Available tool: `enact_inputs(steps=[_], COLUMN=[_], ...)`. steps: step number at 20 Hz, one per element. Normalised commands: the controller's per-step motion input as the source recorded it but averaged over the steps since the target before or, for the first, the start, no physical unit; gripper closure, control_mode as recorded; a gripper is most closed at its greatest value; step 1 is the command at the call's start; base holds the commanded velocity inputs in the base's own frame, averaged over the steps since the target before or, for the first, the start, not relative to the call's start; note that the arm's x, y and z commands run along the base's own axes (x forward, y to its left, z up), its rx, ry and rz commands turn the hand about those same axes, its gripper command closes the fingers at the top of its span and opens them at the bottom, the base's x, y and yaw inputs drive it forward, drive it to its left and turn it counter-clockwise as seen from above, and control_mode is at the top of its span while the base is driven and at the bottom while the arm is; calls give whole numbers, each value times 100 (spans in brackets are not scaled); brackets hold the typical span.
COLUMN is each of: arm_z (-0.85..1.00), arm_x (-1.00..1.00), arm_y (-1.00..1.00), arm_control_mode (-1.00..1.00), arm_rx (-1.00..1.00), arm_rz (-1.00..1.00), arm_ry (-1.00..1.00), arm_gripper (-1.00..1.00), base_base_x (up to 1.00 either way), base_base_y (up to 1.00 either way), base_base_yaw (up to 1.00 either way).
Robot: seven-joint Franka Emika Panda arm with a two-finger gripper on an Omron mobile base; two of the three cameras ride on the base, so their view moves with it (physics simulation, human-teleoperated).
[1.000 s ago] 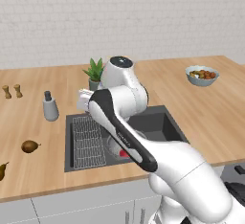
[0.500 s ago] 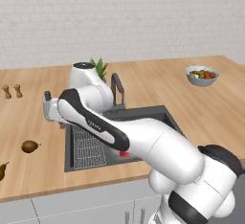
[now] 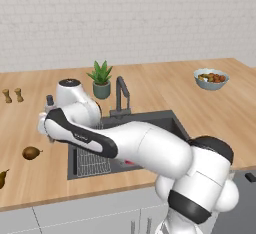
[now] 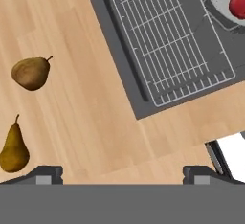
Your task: Put the colander in the sink, put the pear, peach, pear in the colander, and turn on the sink faucet and pour water over the colander.
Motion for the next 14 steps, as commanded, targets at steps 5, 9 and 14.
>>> enact_inputs(steps=[5, 9, 14], arm_z=[-34, -16, -11], arm_x=[43, 54, 47], arm_y=[44, 46, 40], arm_control_mode=[-100, -100, -100], arm_rx=[7, 3, 0], arm_rz=[-7, -8, -10], arm_ry=[0, 0, 6], arm_gripper=[-100, -100, -100], base_base_x=[0, 0, 0], base_base_y=[0, 0, 0], base_base_yaw=[0, 0, 0])
